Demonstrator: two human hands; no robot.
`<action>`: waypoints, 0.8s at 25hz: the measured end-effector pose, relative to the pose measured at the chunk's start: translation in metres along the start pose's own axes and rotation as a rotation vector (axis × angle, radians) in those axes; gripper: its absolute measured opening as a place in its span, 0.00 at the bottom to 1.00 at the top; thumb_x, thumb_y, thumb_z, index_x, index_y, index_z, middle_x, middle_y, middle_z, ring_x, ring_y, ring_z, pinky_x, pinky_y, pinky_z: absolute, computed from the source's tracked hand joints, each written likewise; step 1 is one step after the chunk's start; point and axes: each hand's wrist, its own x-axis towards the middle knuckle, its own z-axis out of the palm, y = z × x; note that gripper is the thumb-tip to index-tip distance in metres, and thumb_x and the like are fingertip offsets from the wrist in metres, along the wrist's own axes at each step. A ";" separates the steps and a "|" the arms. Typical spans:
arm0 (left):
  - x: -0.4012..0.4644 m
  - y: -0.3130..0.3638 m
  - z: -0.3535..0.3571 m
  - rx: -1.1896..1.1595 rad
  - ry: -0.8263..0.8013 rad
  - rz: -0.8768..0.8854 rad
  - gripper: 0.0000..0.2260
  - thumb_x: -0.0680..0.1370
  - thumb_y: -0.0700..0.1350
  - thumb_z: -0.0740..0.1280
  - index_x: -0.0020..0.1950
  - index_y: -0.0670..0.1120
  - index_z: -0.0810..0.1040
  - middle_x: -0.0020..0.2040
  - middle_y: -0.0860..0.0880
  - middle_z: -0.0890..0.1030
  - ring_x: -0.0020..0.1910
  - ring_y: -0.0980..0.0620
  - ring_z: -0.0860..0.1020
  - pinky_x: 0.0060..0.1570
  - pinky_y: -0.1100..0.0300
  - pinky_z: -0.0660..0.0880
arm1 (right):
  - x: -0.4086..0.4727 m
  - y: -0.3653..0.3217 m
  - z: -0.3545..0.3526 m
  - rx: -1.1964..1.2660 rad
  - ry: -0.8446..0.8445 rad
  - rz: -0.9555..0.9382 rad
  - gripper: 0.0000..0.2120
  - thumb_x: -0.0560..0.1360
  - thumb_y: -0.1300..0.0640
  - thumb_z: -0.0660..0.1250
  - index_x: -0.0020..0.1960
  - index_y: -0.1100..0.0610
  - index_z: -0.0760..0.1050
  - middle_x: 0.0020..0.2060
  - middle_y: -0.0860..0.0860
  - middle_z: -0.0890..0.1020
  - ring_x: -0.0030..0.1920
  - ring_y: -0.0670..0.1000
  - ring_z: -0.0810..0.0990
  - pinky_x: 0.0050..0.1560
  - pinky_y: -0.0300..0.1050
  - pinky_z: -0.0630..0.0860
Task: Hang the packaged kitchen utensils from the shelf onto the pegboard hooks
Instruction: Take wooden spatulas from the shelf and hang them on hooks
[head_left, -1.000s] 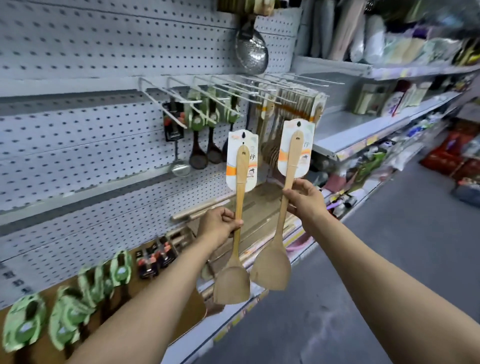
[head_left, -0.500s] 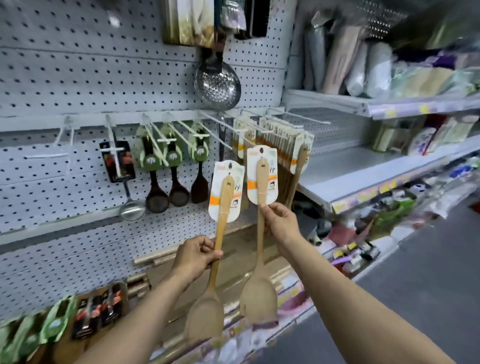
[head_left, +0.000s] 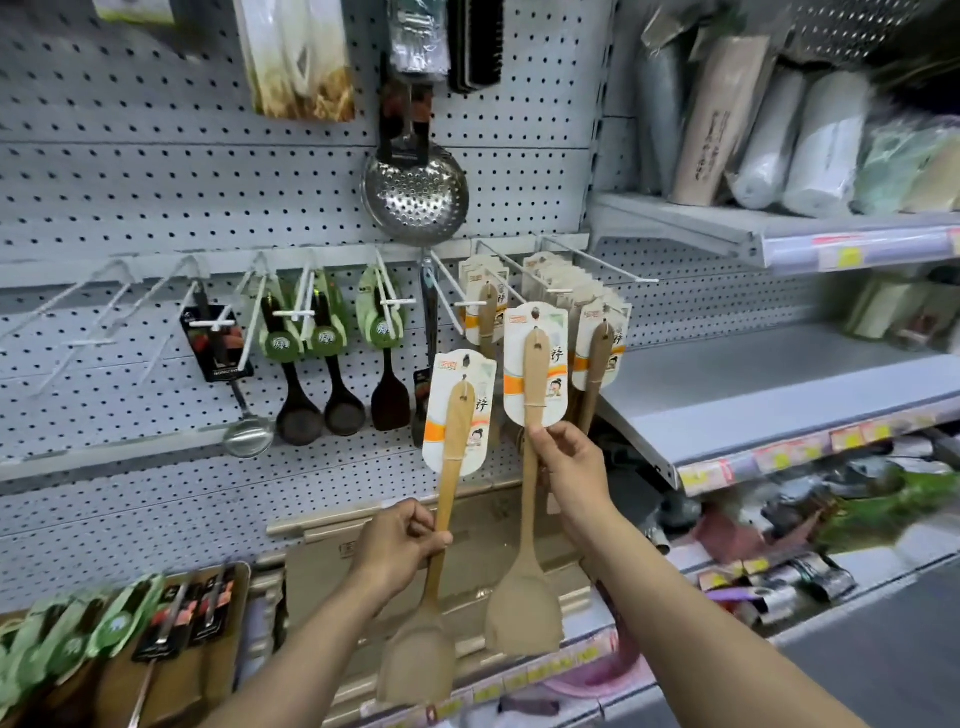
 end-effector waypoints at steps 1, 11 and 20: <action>0.005 0.002 0.005 0.000 -0.005 0.001 0.08 0.71 0.34 0.75 0.40 0.40 0.76 0.35 0.46 0.78 0.37 0.49 0.80 0.38 0.57 0.80 | 0.006 0.001 -0.003 -0.009 -0.010 0.002 0.10 0.77 0.50 0.71 0.46 0.57 0.81 0.40 0.57 0.82 0.42 0.53 0.79 0.47 0.53 0.77; 0.068 0.011 0.015 0.024 -0.005 0.044 0.07 0.71 0.38 0.75 0.41 0.41 0.78 0.36 0.47 0.82 0.37 0.51 0.82 0.37 0.59 0.80 | 0.049 0.015 -0.016 0.038 -0.148 0.006 0.08 0.78 0.53 0.70 0.44 0.57 0.80 0.39 0.54 0.80 0.42 0.56 0.77 0.44 0.49 0.74; 0.129 0.015 0.011 -0.040 0.053 0.041 0.08 0.71 0.37 0.76 0.39 0.43 0.77 0.33 0.49 0.80 0.41 0.45 0.84 0.45 0.49 0.83 | 0.158 0.029 0.044 -0.009 -0.144 0.065 0.08 0.77 0.49 0.70 0.44 0.53 0.80 0.39 0.50 0.83 0.43 0.52 0.79 0.49 0.52 0.76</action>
